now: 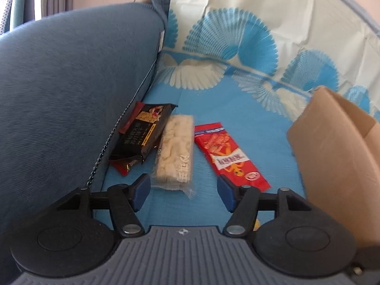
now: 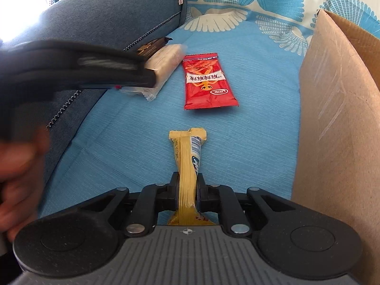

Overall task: Organize snacks
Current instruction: 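Grasp the clear peanut-candy bar with the left tool while the right tool holds the wafer bar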

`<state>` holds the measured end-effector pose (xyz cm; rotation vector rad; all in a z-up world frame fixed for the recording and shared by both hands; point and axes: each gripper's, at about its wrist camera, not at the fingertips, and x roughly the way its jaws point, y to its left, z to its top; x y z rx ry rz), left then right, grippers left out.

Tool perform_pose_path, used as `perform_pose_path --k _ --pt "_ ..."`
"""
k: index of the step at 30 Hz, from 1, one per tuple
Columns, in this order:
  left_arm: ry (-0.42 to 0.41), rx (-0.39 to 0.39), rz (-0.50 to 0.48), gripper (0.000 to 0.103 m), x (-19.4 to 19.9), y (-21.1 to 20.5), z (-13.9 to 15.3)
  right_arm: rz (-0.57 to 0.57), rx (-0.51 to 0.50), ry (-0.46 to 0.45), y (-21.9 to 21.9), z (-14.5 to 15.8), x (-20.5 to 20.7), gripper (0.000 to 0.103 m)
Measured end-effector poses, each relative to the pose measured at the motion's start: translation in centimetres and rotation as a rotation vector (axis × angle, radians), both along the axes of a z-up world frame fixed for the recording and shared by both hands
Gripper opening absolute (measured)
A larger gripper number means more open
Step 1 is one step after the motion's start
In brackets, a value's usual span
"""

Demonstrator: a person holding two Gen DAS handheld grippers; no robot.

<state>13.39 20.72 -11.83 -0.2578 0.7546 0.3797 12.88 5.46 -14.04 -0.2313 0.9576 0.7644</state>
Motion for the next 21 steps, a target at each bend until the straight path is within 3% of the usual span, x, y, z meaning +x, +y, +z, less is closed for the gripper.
perform_pose_path --k 7,8,10,11,18,21 --pt "0.065 -0.020 0.046 0.073 3.4 1.0 -1.9 0.001 0.005 0.011 0.0 0.0 0.3 0.013" --pt "0.077 -0.010 0.047 0.071 3.5 1.0 -2.1 0.001 0.004 0.010 0.1 -0.1 0.3 0.013" --pt "0.092 0.019 0.036 0.051 3.6 0.9 -2.1 0.003 0.002 0.006 0.1 -0.1 0.3 0.013" --pt "0.094 0.029 0.024 0.049 3.5 0.9 -2.0 0.004 0.001 0.004 0.1 -0.1 0.2 0.013" --pt "0.111 0.048 -0.070 0.045 -0.3 -0.1 0.2 0.000 0.013 -0.008 0.0 -0.1 0.1 0.013" --pt "0.122 0.017 -0.079 0.044 -3.4 -0.4 1.3 -0.004 0.017 -0.021 -0.2 0.0 -0.2 0.013"
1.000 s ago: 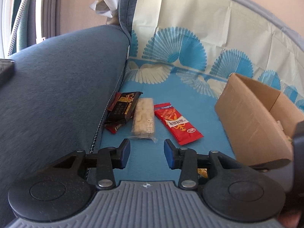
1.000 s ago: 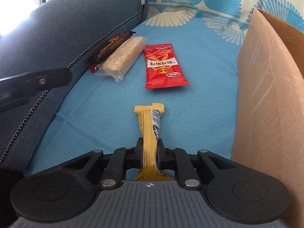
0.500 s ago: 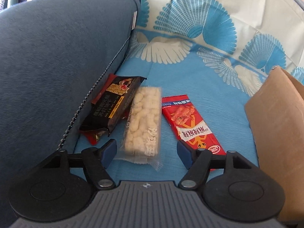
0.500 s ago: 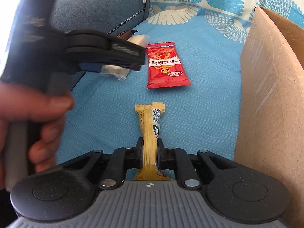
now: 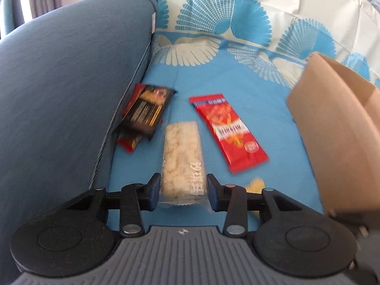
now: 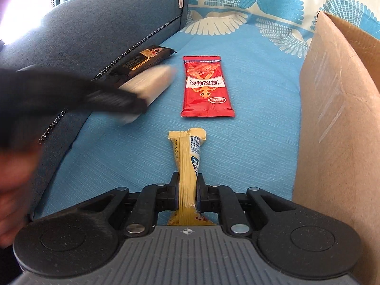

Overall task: Organize snacks
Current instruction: 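Grasp the clear peanut-candy bar with the left tool while the right tool holds the wafer bar, then lift the peanut-candy bar with the left tool while the right tool carries the wafer bar toward the box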

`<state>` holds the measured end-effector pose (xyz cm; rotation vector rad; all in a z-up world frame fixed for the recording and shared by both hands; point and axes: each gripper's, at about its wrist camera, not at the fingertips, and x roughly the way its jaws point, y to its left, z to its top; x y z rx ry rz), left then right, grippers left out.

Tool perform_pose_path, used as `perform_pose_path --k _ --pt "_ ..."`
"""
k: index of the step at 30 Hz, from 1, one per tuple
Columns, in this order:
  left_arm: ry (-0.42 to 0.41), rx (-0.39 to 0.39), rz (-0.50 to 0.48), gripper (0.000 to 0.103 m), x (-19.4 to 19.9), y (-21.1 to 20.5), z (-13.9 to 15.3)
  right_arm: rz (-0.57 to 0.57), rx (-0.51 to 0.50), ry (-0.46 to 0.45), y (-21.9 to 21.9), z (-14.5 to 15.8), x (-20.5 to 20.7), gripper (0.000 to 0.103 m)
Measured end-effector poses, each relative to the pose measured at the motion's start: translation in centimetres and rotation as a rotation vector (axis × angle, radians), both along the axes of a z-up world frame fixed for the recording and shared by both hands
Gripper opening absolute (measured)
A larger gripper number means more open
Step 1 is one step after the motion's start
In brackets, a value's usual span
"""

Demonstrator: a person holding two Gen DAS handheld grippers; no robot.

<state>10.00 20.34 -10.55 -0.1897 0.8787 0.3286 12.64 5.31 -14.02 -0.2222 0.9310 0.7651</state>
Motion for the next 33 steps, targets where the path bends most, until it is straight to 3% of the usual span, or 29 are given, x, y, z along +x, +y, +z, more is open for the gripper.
perform_pose_path --k 6,9,14,23,33 --pt "0.081 -0.089 -0.025 0.044 -5.7 -0.5 0.2 0.006 0.001 -0.031 -0.7 0.6 -1.5 0.013" --pt "0.068 -0.134 -0.041 0.045 -7.4 -0.9 0.6 0.013 -0.004 -0.033 -1.4 0.9 -2.6 0.013" --pt "0.129 -0.190 -0.119 0.046 -7.6 -2.0 0.0 0.009 -0.013 -0.025 -2.2 1.5 -4.3 0.013" --pt "0.150 -0.266 -0.091 0.054 -6.9 -1.2 -1.2 0.001 -0.027 -0.042 -3.3 1.1 -6.1 0.013" --pt "0.126 -0.196 -0.103 0.054 -5.3 -2.0 -1.2 -0.027 -0.017 -0.053 -3.7 0.1 -6.2 0.013"
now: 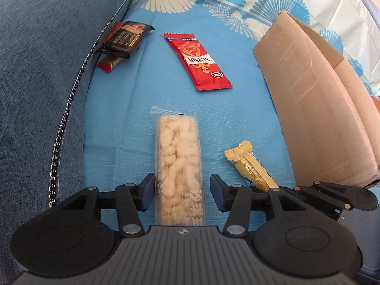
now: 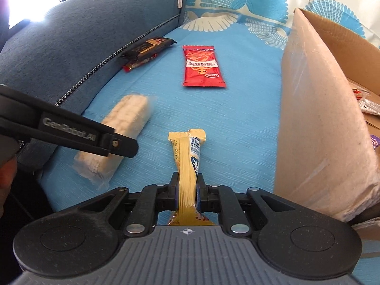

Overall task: Organize snacks
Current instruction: 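Lift the peanut-candy bar with the left tool while the right tool carries the wafer bar toward the box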

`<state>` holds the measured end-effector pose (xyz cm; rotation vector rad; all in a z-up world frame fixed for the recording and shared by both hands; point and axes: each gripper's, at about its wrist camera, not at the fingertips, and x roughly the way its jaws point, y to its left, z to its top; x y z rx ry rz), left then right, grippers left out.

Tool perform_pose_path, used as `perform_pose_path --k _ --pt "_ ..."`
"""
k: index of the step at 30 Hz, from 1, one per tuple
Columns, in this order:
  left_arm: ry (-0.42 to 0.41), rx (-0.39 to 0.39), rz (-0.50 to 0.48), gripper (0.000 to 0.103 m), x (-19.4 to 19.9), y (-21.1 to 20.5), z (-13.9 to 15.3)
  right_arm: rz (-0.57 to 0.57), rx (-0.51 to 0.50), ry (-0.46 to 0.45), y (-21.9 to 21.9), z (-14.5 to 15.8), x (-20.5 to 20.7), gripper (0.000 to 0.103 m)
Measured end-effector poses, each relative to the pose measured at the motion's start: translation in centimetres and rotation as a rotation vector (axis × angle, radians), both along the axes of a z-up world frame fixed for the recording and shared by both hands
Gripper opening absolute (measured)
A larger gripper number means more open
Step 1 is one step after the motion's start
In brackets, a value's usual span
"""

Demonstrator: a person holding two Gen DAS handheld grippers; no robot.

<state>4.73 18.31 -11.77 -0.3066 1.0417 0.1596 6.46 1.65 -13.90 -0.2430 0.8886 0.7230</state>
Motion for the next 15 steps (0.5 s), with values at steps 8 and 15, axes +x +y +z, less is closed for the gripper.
perform_pose_path --k 8,15 --pt "0.000 0.053 -0.015 0.042 0.2 -0.7 0.1 0.037 -0.029 -0.054 0.4 0.1 -0.7 0.013" --pt "-0.065 0.037 -0.014 0.040 -0.8 -0.5 1.0 0.005 0.008 -0.089 -0.5 1.9 -1.5 0.013"
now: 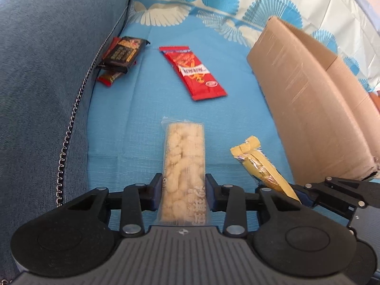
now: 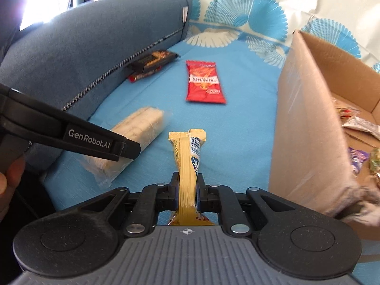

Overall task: Organize snacks
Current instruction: 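Lift the peanut-candy bar with the left tool while the right tool carries the wafer bar toward the box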

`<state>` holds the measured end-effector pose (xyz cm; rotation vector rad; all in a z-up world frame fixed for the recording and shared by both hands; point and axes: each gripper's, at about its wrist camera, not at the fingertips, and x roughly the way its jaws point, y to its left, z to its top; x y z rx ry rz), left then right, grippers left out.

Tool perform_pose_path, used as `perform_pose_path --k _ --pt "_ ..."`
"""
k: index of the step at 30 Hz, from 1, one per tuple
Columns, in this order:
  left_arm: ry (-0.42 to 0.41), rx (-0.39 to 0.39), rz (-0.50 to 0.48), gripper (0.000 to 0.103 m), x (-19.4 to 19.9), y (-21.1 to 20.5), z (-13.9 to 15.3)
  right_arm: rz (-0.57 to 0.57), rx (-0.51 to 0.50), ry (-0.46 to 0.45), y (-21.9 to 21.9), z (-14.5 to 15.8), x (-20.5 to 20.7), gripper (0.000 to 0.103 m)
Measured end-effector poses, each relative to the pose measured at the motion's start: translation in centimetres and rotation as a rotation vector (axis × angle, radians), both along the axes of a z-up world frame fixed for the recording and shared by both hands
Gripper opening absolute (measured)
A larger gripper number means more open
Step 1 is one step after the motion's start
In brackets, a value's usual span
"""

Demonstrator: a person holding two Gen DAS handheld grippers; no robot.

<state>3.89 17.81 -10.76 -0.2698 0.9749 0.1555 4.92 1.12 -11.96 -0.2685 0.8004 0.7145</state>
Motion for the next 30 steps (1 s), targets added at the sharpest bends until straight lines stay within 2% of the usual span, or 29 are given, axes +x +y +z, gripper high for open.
perform_pose_path --k 10,17,22,26,30 --pt "-0.060 -0.007 0.000 0.040 -0.8 -0.1 0.9 -0.030 0.036 -0.035 -1.9 2.2 -2.4 0.013" --pt "-0.110 -0.003 0.002 0.040 -1.7 -0.1 1.7 -0.002 0.101 -0.103 -3.8 3.6 -4.8 0.013" --pt "-0.186 0.003 0.002 0.040 -2.6 -0.3 2.5 0.010 0.128 -0.152 -4.8 4.5 -6.1 0.013" --pt "-0.283 0.006 0.001 0.040 -3.7 -0.5 3.5 0.009 0.151 -0.188 -5.9 5.4 -6.7 0.013" --pt "-0.321 0.012 0.015 0.040 -4.3 -0.6 4.2 -0.006 0.181 -0.226 -7.4 6.9 -7.1 0.013"
